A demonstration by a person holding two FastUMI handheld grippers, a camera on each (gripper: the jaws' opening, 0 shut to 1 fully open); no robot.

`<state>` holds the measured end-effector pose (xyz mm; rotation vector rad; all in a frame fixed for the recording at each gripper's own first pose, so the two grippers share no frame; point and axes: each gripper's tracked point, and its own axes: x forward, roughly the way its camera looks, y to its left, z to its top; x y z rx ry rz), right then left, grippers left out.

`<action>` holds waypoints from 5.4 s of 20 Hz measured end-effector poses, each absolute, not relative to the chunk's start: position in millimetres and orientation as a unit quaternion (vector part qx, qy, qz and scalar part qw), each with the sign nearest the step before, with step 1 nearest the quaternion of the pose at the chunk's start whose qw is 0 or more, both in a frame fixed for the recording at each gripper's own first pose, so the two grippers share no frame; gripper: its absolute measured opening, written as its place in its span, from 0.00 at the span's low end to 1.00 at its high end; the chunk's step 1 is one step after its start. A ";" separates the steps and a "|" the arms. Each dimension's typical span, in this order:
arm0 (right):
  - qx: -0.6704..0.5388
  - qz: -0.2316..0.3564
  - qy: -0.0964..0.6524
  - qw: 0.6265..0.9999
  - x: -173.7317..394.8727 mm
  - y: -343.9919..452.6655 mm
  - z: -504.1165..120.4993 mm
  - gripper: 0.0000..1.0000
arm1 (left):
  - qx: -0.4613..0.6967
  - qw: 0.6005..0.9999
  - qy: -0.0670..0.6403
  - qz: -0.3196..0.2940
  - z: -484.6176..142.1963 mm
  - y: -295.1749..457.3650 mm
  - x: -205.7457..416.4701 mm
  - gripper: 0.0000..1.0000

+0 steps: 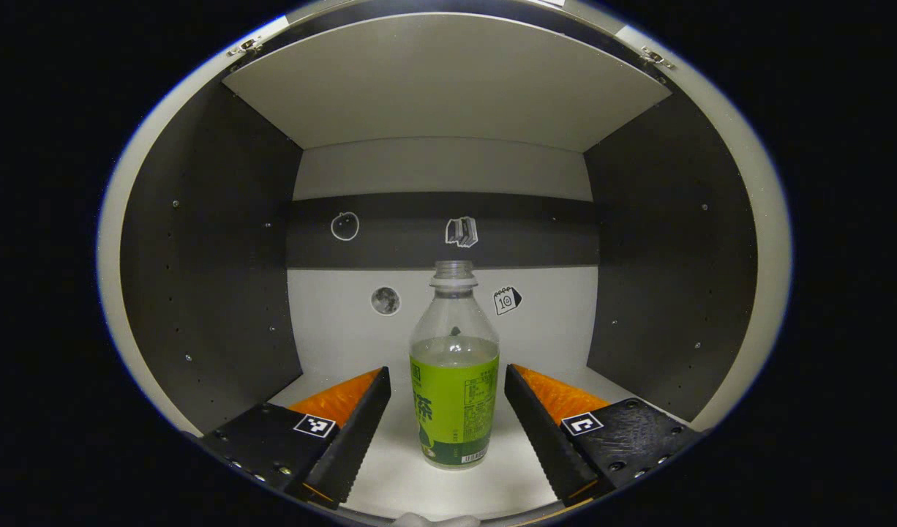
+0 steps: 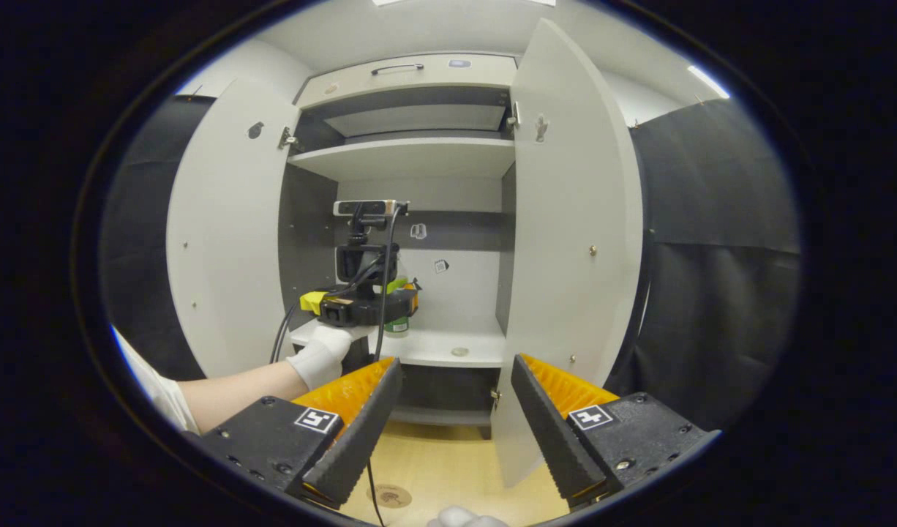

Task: Grasp the bottle in the cabinet with the left hand and place it on the coaster, then close the right door with the right hand and the left door with the left hand.

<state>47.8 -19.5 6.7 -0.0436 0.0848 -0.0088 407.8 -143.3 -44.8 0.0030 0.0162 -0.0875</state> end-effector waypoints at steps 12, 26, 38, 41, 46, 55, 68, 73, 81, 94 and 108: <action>-0.027 -0.001 0.046 0.999 45.8 -22.9 3.3 1.00 | -0.009 0.999 0.021 -0.043 -49.8 -147.5 423.2 0.77; -0.004 0.004 0.030 1.000 37.6 -22.1 11.2 0.95 | -0.002 0.994 -0.049 -0.102 11.5 -125.0 278.8 0.74; -0.003 -0.013 0.035 0.999 23.2 -40.7 0.1 0.95 | -0.022 0.991 -0.003 -0.133 -64.0 -116.3 144.0 0.74; -0.002 -0.020 0.036 0.999 18.4 -47.3 -3.3 0.95 | -0.025 0.991 0.013 -0.134 -97.3 -113.8 123.4 0.74; 0.001 -0.028 0.031 0.999 10.3 -57.9 -3.1 0.95 | -0.023 0.989 0.042 -0.142 -155.5 -118.6 99.6 0.74; -0.022 -0.034 0.040 0.998 -0.2 -69.6 -5.8 0.95 | -0.035 0.981 0.044 -0.185 -233.3 -148.9 73.6 0.74; -0.067 -0.025 0.068 0.995 -7.2 -69.1 -14.1 0.95 | -0.026 0.971 0.054 -0.230 -324.4 -183.5 64.6 0.75; -0.082 -0.017 0.077 0.994 -7.9 -62.7 -19.5 0.99 | -0.021 0.969 0.053 -0.240 -346.7 -187.3 68.1 0.74; -0.083 -0.010 0.095 0.992 -4.8 -57.5 -29.4 1.00 | -0.009 0.969 0.047 -0.243 -357.1 -189.9 62.8 0.76; -0.075 0.000 0.086 0.993 -11.6 -49.3 -29.3 1.00 | -0.014 0.972 0.014 -0.233 -288.9 -186.0 60.4 0.97; -0.024 0.006 0.027 0.999 -18.5 -36.5 -5.1 0.95 | -0.016 0.990 -0.007 -0.138 -103.3 -81.0 50.6 0.97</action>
